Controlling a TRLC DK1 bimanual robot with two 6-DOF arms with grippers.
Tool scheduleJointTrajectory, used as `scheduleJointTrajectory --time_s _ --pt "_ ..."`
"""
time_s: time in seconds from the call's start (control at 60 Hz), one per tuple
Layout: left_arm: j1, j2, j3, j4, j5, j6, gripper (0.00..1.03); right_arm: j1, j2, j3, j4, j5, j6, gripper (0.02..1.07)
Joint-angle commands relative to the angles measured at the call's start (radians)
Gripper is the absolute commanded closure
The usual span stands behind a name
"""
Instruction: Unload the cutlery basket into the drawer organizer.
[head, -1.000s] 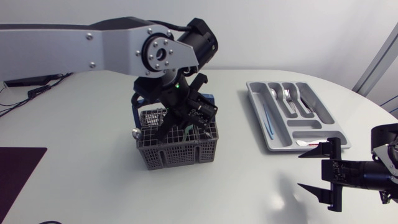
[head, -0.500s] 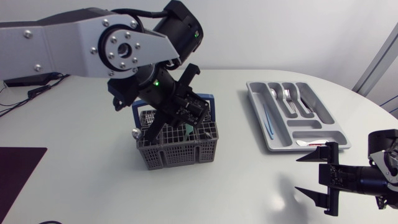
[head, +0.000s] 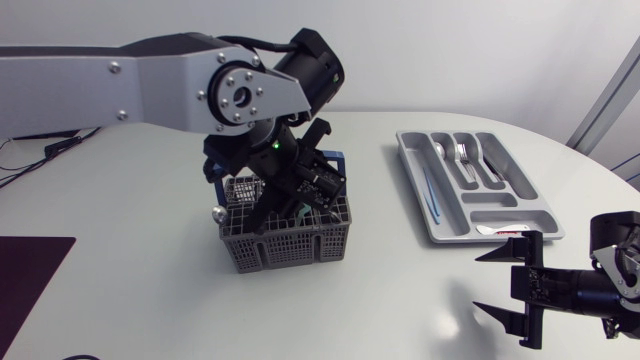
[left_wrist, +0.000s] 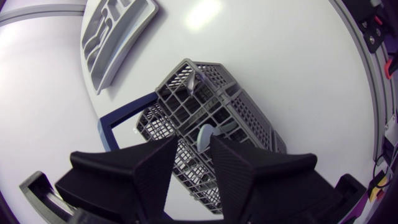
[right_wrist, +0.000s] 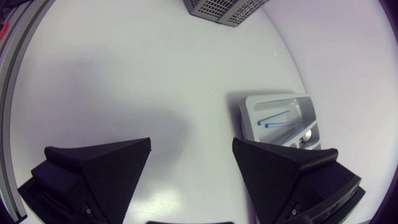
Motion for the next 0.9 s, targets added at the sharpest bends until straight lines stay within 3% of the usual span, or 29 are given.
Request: scheduleJointTrajectory --time_s 0.0,0.283,0.333,0.433,0.633,0.883 --pt "-0.005 0.042 0.05 -0.024 -0.016 0.039 0.63 -0.007 0.022 -0.021 0.01 -0.007 0.004 0.12" --pt "-0.012 0.086 0.093 -0.069 -0.039 0.051 0.71 -0.028 0.049 -0.02 0.025 -0.019 -0.003 0.12" --pt "-0.012 0.097 0.099 -0.075 -0.039 0.049 0.75 -0.03 0.052 -0.021 0.028 -0.019 -0.003 0.12" --pt "-0.012 0.114 0.105 -0.093 -0.048 0.046 0.94 -0.034 0.055 -0.024 0.035 -0.023 -0.004 0.12" --pt "-0.019 0.117 0.111 -0.13 -0.059 0.04 1.0 -0.036 0.055 -0.024 0.036 -0.025 -0.004 0.12" --pt "-0.022 0.114 0.12 -0.144 -0.059 0.033 1.0 -0.047 0.055 -0.021 0.038 -0.031 -0.004 0.12"
